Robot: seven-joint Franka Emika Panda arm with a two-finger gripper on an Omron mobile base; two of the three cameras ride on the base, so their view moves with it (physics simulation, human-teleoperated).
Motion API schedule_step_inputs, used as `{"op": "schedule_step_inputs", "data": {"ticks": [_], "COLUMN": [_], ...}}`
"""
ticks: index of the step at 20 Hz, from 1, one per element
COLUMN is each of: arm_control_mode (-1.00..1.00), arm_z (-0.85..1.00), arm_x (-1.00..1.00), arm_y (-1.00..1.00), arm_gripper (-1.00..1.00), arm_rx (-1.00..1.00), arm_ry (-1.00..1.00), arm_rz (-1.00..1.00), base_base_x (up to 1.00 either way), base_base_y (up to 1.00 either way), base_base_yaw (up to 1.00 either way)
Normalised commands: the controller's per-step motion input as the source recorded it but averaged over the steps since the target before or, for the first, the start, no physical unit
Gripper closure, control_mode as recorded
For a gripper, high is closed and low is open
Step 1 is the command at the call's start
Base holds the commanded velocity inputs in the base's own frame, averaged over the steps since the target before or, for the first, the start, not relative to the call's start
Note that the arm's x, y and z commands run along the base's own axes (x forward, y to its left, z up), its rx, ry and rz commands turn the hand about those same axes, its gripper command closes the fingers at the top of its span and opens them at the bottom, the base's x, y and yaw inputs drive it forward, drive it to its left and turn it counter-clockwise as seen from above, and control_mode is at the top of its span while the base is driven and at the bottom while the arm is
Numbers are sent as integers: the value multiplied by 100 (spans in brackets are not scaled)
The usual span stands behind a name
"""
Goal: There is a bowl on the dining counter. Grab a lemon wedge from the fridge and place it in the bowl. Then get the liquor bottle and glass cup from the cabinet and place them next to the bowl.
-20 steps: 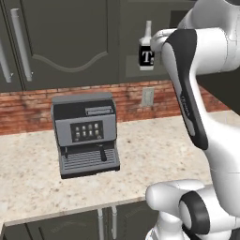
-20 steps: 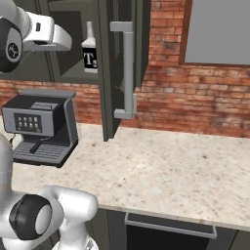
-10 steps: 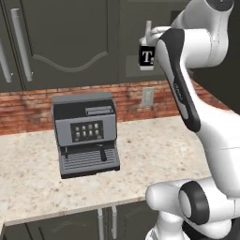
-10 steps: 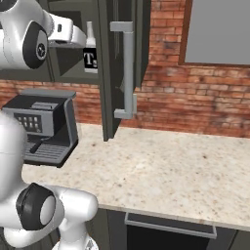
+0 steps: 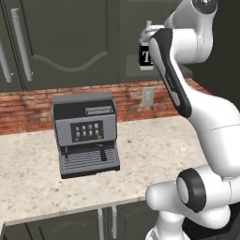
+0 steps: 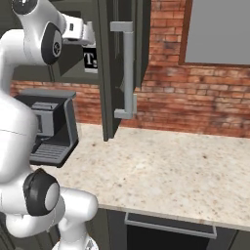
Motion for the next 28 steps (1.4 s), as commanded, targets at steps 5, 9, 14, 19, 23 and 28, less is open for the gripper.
{"op": "schedule_step_inputs", "data": {"ticks": [5, 9, 14, 19, 23, 28], "arm_control_mode": [-100, -100, -100, -100, -100, -100], "arm_z": [0, 0, 0, 0, -1, -3], "arm_x": [31, 34, 31, 28, 27, 24], "arm_y": [0, 0, 0, 0, 0, 0], "arm_gripper": [-100, -100, -100, -100, -100, -100], "arm_rx": [0, 0, 0, 0, 0, 1], "arm_ry": [-6, -6, -6, -2, 0, 0], "arm_rz": [0, 0, 0, 0, 0, 0], "base_base_x": [0, 0, 0, 0, 0, 0], "base_base_y": [0, 0, 0, 0, 0, 0], "base_base_yaw": [0, 0, 0, 0, 0, 0]}}
